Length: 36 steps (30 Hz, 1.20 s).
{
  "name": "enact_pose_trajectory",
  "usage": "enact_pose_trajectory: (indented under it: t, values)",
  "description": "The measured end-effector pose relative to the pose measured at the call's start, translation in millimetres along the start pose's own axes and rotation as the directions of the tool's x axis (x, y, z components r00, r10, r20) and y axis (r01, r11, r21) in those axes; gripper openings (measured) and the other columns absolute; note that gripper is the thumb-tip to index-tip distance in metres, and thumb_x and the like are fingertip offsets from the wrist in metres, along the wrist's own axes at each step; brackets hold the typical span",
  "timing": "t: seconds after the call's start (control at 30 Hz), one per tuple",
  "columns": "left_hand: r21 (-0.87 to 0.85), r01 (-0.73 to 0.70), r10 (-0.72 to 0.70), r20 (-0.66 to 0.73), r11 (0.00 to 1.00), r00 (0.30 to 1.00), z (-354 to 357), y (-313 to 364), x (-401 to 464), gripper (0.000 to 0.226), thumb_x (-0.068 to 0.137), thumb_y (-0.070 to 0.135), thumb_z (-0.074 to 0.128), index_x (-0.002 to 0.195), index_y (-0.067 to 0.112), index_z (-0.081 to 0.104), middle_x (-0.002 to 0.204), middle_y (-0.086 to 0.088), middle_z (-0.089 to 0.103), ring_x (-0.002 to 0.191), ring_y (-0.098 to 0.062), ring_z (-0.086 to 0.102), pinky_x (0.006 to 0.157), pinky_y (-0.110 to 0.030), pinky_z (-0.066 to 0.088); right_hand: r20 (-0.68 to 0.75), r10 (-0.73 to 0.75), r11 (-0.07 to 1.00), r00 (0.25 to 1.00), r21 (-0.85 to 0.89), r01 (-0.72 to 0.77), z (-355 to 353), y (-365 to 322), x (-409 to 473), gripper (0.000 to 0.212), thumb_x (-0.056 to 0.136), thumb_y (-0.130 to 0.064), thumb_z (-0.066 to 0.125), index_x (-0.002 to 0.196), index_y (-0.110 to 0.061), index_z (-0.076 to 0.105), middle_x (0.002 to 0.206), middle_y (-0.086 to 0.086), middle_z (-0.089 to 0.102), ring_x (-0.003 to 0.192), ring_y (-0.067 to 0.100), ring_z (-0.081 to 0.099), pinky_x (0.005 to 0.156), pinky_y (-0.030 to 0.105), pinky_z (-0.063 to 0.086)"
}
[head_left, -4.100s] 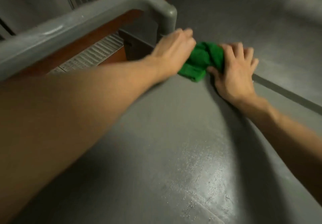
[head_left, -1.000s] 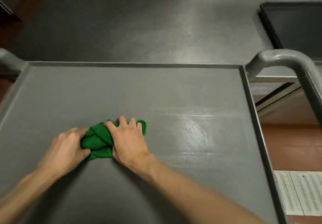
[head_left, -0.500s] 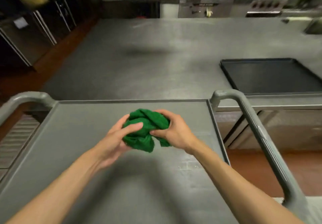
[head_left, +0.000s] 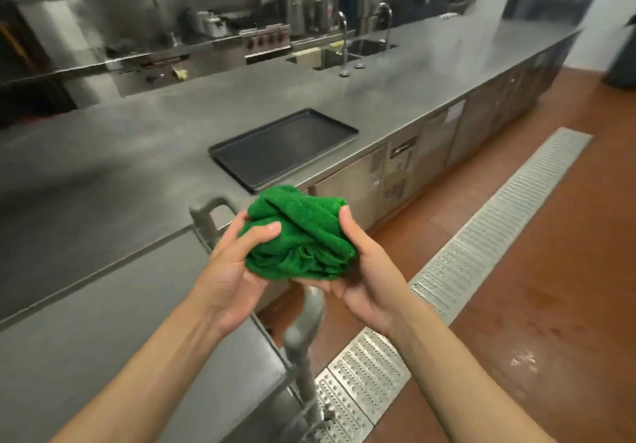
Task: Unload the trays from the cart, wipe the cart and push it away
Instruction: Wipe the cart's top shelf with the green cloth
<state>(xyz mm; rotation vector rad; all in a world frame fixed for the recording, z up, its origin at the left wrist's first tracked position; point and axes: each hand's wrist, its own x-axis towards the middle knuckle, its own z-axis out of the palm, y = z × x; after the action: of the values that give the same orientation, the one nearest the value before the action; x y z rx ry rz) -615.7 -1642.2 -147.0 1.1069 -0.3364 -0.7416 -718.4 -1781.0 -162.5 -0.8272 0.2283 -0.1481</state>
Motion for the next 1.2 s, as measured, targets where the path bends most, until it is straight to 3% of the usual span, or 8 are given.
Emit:
enact_pose_trajectory:
  t: [0.2,0.37,0.6,0.77,0.9,1.07,1.13,1.2]
  values:
    - [0.116,0.139,-0.169,0.312,0.983,0.935,213.0,-86.4,72.6,0.047,0.086,0.006,0.055,0.132,0.012,0.053,0.131,-0.018,0.060,0.123,-0.037,0.055,0.105,-0.057,0.039,-0.346,-0.235,0.961,0.908,0.055,0.270,-168.1,-123.7,-99.1,0.053,0.085,-0.026,0.064,0.134,-0.007,0.057,0.126,0.015,0.067,0.116,0.030,0.063,0.096,0.041,0.052]
    - [0.197,0.225,-0.298,0.553,0.954,0.778,387.4,-171.0,104.7,0.042,0.089,0.011,0.053,0.130,0.015,0.057,0.130,-0.016,0.061,0.122,-0.034,0.056,0.108,-0.054,0.036,-0.567,-0.374,0.878,0.734,0.039,0.478,-293.3,-203.2,-189.9,0.056,0.083,-0.025,0.071,0.132,-0.003,0.057,0.128,0.019,0.064,0.123,0.034,0.058,0.103,0.043,0.047]
    - [0.336,0.365,-0.488,0.709,0.868,0.508,585.6,-275.7,148.3,0.038,0.092,0.021,0.056,0.130,0.015,0.058,0.130,-0.016,0.062,0.122,-0.034,0.057,0.107,-0.056,0.036,-0.753,-0.490,0.751,0.439,-0.109,0.652,-439.1,-280.9,-286.8,0.049,0.089,-0.023,0.067,0.132,-0.002,0.058,0.129,0.018,0.064,0.122,0.032,0.059,0.104,0.042,0.047]
    - [0.472,0.377,-0.590,0.742,0.797,0.318,725.2,-355.1,180.5,0.037,0.088,0.014,0.058,0.124,0.012,0.061,0.124,-0.019,0.065,0.116,-0.036,0.061,0.103,-0.059,0.040,-0.826,-0.537,0.670,0.169,-0.296,0.681,-522.4,-336.9,-350.0,0.041,0.094,-0.020,0.060,0.132,-0.002,0.058,0.132,0.019,0.062,0.124,0.033,0.058,0.109,0.044,0.042]
    - [0.604,0.376,-0.673,0.736,0.703,0.075,834.6,-409.0,172.0,0.039,0.085,0.011,0.060,0.124,0.012,0.062,0.121,-0.019,0.066,0.114,-0.037,0.061,0.102,-0.061,0.040,-0.873,-0.479,0.599,-0.087,-0.398,0.695,-563.0,-368.3,-415.8,0.035,0.094,-0.017,0.059,0.126,-0.004,0.062,0.124,0.016,0.068,0.115,0.031,0.064,0.094,0.039,0.052]
    - [0.740,0.290,-0.720,0.667,0.607,-0.193,944.4,-471.1,124.4,0.035,0.086,0.006,0.060,0.121,0.008,0.063,0.118,-0.021,0.067,0.110,-0.037,0.064,0.096,-0.058,0.047,-0.874,-0.351,0.550,-0.337,-0.484,0.681,-600.6,-379.9,-499.6,0.039,0.090,-0.023,0.064,0.126,-0.011,0.063,0.123,0.013,0.069,0.116,0.031,0.064,0.107,0.049,0.044]
    - [0.790,0.224,-0.737,0.613,0.571,-0.285,982.8,-505.7,101.7,0.036,0.086,0.007,0.061,0.121,0.008,0.062,0.118,-0.022,0.067,0.109,-0.038,0.065,0.093,-0.059,0.048,-0.863,-0.267,0.542,-0.429,-0.503,0.673,-620.6,-377.5,-533.8,0.038,0.088,-0.025,0.065,0.124,-0.013,0.065,0.119,0.011,0.071,0.112,0.029,0.067,0.099,0.048,0.050]
    - [0.822,0.162,-0.742,0.564,0.546,-0.362,1017.3,-544.5,78.3,0.035,0.086,0.007,0.062,0.121,0.006,0.062,0.117,-0.023,0.067,0.108,-0.038,0.065,0.094,-0.061,0.047,-0.843,-0.194,0.520,-0.502,-0.522,0.676,-643.4,-372.7,-566.3,0.036,0.088,-0.025,0.064,0.122,-0.013,0.065,0.116,0.012,0.072,0.106,0.028,0.069,0.082,0.040,0.058]
